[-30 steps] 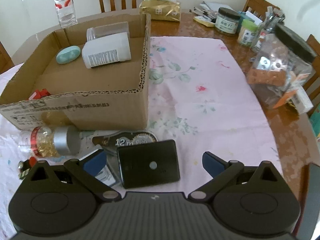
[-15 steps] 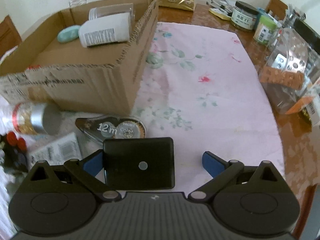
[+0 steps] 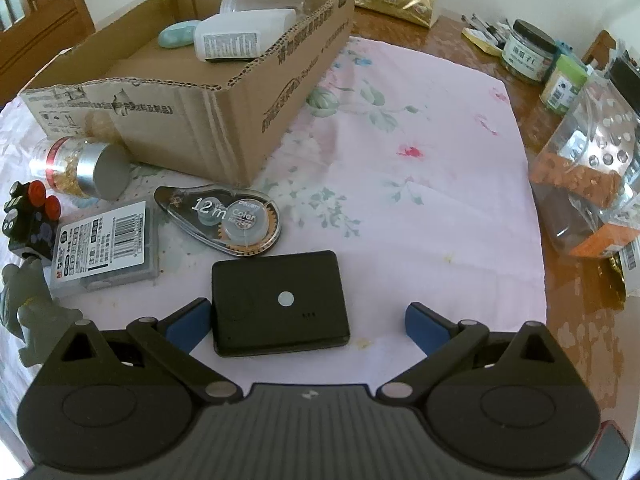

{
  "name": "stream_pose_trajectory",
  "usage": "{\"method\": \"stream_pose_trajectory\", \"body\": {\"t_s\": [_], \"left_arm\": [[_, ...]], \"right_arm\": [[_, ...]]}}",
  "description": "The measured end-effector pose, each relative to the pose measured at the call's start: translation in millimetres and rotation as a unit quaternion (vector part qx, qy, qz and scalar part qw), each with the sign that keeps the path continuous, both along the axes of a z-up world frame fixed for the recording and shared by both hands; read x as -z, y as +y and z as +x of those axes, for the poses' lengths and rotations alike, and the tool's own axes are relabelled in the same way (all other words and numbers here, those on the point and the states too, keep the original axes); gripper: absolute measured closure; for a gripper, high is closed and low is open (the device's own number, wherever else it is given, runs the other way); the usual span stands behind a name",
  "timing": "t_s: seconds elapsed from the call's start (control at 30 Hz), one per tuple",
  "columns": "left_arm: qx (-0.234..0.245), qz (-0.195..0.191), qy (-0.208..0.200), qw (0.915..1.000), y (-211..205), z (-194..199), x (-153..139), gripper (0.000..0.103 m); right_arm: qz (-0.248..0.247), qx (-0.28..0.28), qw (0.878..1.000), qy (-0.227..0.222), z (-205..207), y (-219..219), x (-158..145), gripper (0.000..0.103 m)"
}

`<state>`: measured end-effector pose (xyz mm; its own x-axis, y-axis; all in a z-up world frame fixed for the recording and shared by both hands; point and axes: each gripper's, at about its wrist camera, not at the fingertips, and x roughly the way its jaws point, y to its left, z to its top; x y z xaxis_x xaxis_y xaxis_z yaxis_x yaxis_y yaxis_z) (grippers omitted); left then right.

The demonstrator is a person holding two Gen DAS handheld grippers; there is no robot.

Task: Organize rigid objects
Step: 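Grasp the grey cat figurine with the left tool while the right tool grips the black case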

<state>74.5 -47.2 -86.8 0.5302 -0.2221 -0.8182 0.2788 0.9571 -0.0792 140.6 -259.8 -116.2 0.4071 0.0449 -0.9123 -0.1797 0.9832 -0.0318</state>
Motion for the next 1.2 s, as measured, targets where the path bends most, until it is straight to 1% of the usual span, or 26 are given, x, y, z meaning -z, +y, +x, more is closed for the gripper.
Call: {"method": "stream_pose_trajectory", "body": {"t_s": [0.07,0.23,0.37,0.47,0.5,0.53,0.57,0.6,0.7,0.87,0.97,1.03,1.2], "left_arm": [[0.003,-0.002,0.002,1.0000,-8,-1,5,0.001],[-0.010,-0.010,0.006,0.9999,-18,1,19,0.005],[-0.015,-0.016,0.012,0.9997,-22,6,28,0.011],[-0.021,-0.016,0.015,0.9995,-23,9,34,0.018],[-0.023,-0.014,0.006,0.9996,-23,8,34,0.022],[-0.024,-0.015,0.005,0.9996,-24,9,34,0.023],[-0.024,-0.018,0.003,0.9996,-23,9,33,0.028],[-0.022,-0.021,0.000,0.9995,-23,9,33,0.031],[-0.021,-0.022,0.006,0.9995,-20,7,31,0.032],[-0.042,-0.008,0.014,0.9990,-5,-5,27,0.032],[-0.065,0.003,0.020,0.9977,9,-10,28,0.032],[-0.079,-0.004,0.022,0.9966,19,-9,29,0.031],[-0.092,-0.001,0.019,0.9955,25,-5,30,0.031]], "right_arm": [[0.001,-0.008,1.000,-0.001,0,-1,0,0.000],[0.004,-0.034,0.999,-0.008,-3,-5,-1,0.000],[0.007,-0.054,0.998,-0.014,-11,-8,-1,0.000],[0.008,-0.061,0.998,-0.016,-13,-9,-2,0.000],[0.008,-0.061,0.998,-0.017,-13,-9,-2,0.000],[0.008,-0.061,0.998,-0.017,-13,-9,-2,0.000],[0.008,-0.060,0.998,-0.017,-13,-9,-2,0.000],[0.008,-0.059,0.998,-0.017,-13,-9,-2,0.000],[0.008,-0.058,0.998,-0.021,-14,-9,-1,0.000],[0.009,-0.059,0.998,-0.027,-18,-6,-1,0.000],[0.013,-0.075,0.996,-0.037,-21,3,-1,0.000],[0.016,-0.088,0.995,-0.043,-21,12,0,0.000],[0.019,-0.110,0.993,-0.045,-18,29,1,0.000]]}}
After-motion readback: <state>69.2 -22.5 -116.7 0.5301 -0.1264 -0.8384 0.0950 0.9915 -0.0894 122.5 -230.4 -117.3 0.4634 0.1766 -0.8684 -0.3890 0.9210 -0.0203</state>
